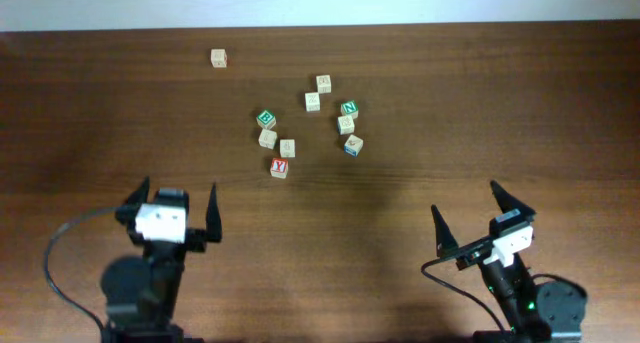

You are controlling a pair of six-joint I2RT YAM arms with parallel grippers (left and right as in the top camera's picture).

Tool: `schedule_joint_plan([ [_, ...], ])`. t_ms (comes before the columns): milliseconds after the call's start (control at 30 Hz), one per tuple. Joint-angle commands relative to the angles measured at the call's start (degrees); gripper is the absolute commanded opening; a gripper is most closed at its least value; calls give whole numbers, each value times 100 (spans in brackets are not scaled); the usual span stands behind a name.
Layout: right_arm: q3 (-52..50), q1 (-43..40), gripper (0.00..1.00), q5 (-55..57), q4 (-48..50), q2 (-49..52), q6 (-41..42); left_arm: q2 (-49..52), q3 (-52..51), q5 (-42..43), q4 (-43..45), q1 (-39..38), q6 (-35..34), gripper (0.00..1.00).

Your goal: Rotate 5 blocks

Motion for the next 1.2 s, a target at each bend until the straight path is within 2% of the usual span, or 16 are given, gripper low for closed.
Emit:
schedule_joint_plan([
  [0,942,20,98,-402,-319,938,90,1134,1202,461,-529,2,-76,99],
  [233,3379,22,98,-632,-2074,3300,87,3451,3989,848,-2498,2,-92,99],
  [400,5842,44,98,-787,-4179,5423,85,5392,6487,1040,-4360,0,-90,99],
  [433,6754,68,98,-914,-4977,6181,87,6024,7224,1036,-4962,0,-87,99],
  [500,7641,166,98,-909,-5759,6951,85,6610,7803,1036,-5427,0,-87,99],
  [600,9007,404,98,-988,-6629,8341,87,7342,8120,1058,-5567,0,-92,99],
  [667,9287,483,98,-1099,-6400,8856,221,7547,8120,1060,-5622,0,-92,99],
  [767,9309,599,98,-1888,-5877,9641,1353,7788,8120,1182,-5652,0,-92,99],
  [800,9309,636,93,-1963,-5713,9860,1357,7820,8118,1211,-5654,0,-92,99],
  [833,9309,673,77,-1928,-5593,10054,1471,7864,8118,1211,-5663,0,-92,99],
  [933,9309,944,75,-960,-5390,10732,2699,7895,8118,1207,-5676,0,-92,99],
  [1033,9309,1309,70,-4,-5368,11182,3539,7895,8118,1204,-5648,0,-90,99],
  [1167,9309,1851,65,802,-5154,11599,4183,7895,8118,1204,-5613,0,-90,99],
])
